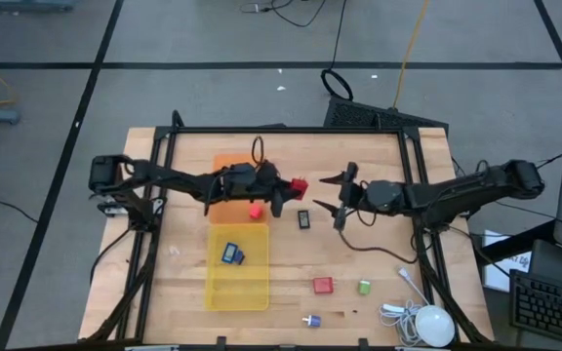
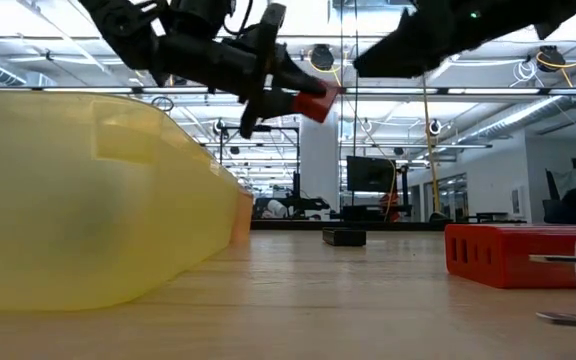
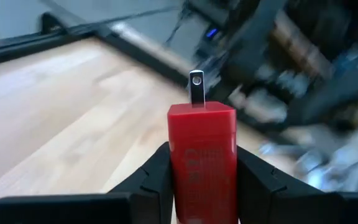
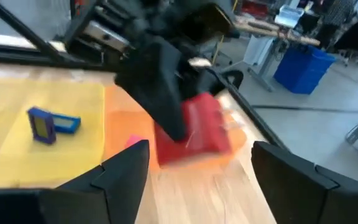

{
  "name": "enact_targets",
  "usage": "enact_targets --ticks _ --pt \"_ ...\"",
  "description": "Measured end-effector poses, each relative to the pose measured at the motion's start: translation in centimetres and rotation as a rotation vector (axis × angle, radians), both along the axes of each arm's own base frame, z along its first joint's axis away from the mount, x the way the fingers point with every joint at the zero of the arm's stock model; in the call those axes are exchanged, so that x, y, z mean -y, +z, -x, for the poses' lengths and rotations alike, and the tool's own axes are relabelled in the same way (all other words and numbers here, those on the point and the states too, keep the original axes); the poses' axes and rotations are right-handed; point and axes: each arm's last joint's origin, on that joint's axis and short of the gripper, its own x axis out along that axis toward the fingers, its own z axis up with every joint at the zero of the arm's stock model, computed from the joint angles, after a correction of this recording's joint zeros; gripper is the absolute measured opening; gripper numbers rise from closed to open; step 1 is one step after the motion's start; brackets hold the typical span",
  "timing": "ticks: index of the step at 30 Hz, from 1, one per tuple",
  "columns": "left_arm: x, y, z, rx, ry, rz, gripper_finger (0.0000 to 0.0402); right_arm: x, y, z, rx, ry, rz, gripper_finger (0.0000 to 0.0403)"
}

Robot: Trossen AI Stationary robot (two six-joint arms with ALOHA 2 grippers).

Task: Sort adapters and digital timers
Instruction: Put the top red adapter into the orange bin

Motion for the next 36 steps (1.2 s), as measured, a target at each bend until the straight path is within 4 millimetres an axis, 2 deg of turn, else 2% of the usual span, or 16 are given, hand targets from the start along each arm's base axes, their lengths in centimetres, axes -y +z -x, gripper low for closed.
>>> enact_targets --ticks 6,8,12,15,17,22,26,31,36 --pt "2.2 1.2 2.0 -0.15 0.081 -0.154 0.012 0.2 -0.3 1.7 0.034 -0.005 -0.014 0.0261" --pt "3.0 1.7 2.6 -0.135 0.089 -0.203 0.012 0.2 -0.7 2.3 0.032 -0.007 -0.013 0.0259" --pt "4.0 2.0 5.1 -0.103 0.15 -0.3 0.012 0.3 -0.5 3.0 0.074 -0.007 -0.02 0.0258" --pt "4.0 0.9 7.7 -0.086 0.198 -0.352 0.012 0.3 -0.5 3.1 0.1 -0.008 -0.03 0.0257" --pt "3.9 0.4 9.0 -0.013 0.21 -0.361 0.012 0.3 -0.8 3.3 0.088 -0.008 -0.029 0.0256" --pt "3.4 -2.4 12.9 0.085 0.278 -0.42 0.012 0.4 -0.6 3.2 0.111 -0.01 -0.031 0.0256" --pt "3.1 -4.3 15.2 0.129 0.335 -0.444 0.0124 0.3 -0.7 3.0 0.11 -0.009 -0.022 0.0256" --pt "2.4 -5.9 16.5 0.077 0.426 -0.414 0.0123 0.5 -0.7 2.7 0.112 -0.015 -0.012 0.0256" --pt "1.9 -6.1 16.6 0.083 0.46 -0.362 0.0131 0.7 -1.0 2.6 0.1 -0.025 -0.01 0.0255"
